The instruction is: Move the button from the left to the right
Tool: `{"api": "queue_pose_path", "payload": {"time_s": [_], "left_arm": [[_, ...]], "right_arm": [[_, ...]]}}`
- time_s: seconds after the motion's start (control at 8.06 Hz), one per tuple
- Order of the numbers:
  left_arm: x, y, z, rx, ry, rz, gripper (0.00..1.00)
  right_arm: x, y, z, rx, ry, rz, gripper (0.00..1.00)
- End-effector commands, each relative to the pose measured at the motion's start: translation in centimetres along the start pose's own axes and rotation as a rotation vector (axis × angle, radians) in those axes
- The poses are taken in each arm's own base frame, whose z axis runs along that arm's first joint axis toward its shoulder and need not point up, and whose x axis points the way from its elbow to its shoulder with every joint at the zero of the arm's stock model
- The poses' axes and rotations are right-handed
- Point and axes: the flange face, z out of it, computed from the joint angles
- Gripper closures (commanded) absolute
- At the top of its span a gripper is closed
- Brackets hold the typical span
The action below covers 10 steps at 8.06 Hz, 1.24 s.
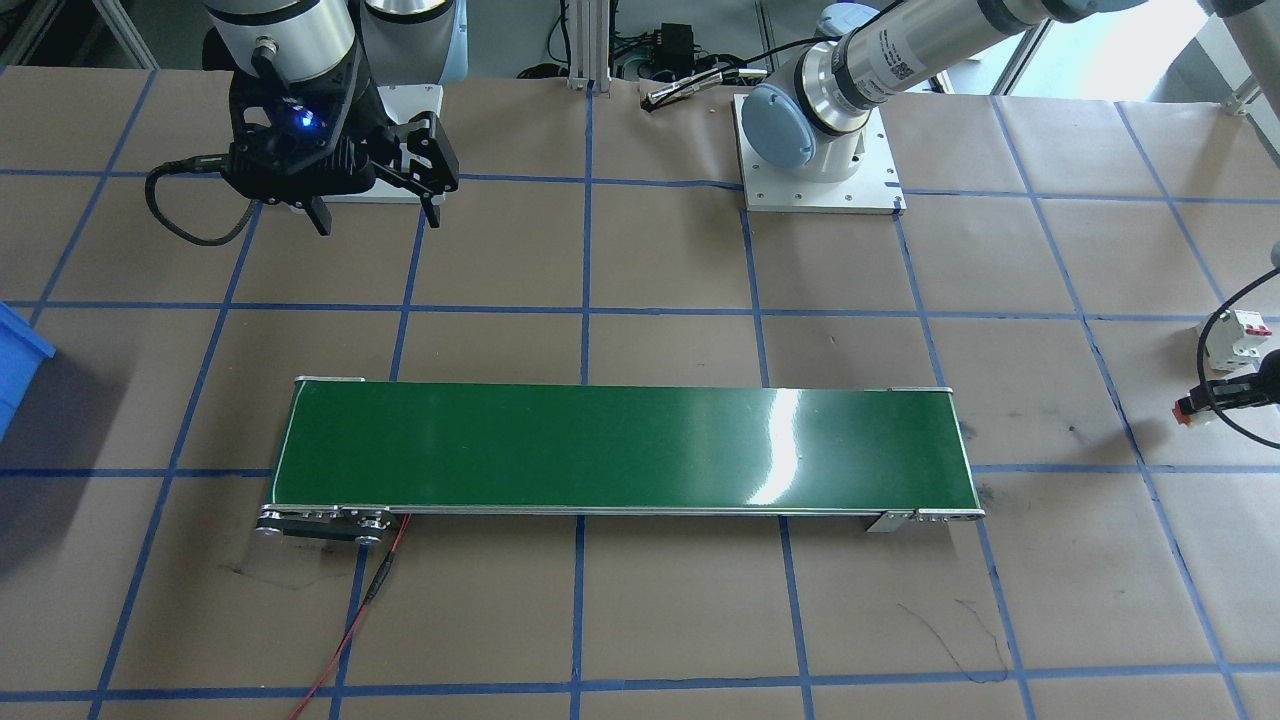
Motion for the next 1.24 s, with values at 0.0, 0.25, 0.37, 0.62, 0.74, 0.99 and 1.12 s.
{"api": "queue_pose_path", "payload": {"time_s": [0.0, 0.25, 0.37, 0.62, 0.74, 0.99, 1.12], "left_arm": [[3.4, 3.2, -8.7, 0.015, -0.008, 0.075, 1.00], [13.5, 2.3, -16.4, 0.116, -0.047, 0.185, 1.00], [19.7, 1.1, -18.5, 0.146, -0.071, 0.211, 1.00], [30.1, -1.4, -18.5, 0.192, 0.024, 0.155, 1.00], [32.4, -2.2, -17.6, 0.184, 0.052, 0.151, 1.00], [34.3, -4.1, -13.2, 0.135, 0.081, 0.159, 1.00], [34.4, -4.6, -11.6, 0.125, 0.088, 0.155, 1.00]], "right_arm": [[0.0, 0.0, 0.0, 0.000, 0.000, 0.000, 0.00], [0.0, 0.0, 0.0, 0.000, 0.000, 0.000, 0.00], [0.0, 0.0, 0.0, 0.000, 0.000, 0.000, 0.00], [0.0, 0.0, 0.0, 0.003, 0.000, -0.002, 0.00], [0.0, 0.0, 0.0, 0.005, 0.000, -0.002, 0.00], [0.0, -0.1, -0.1, 0.006, -0.002, 0.000, 0.00], [0.0, -0.1, -0.1, 0.006, -0.002, 0.000, 0.00]]}}
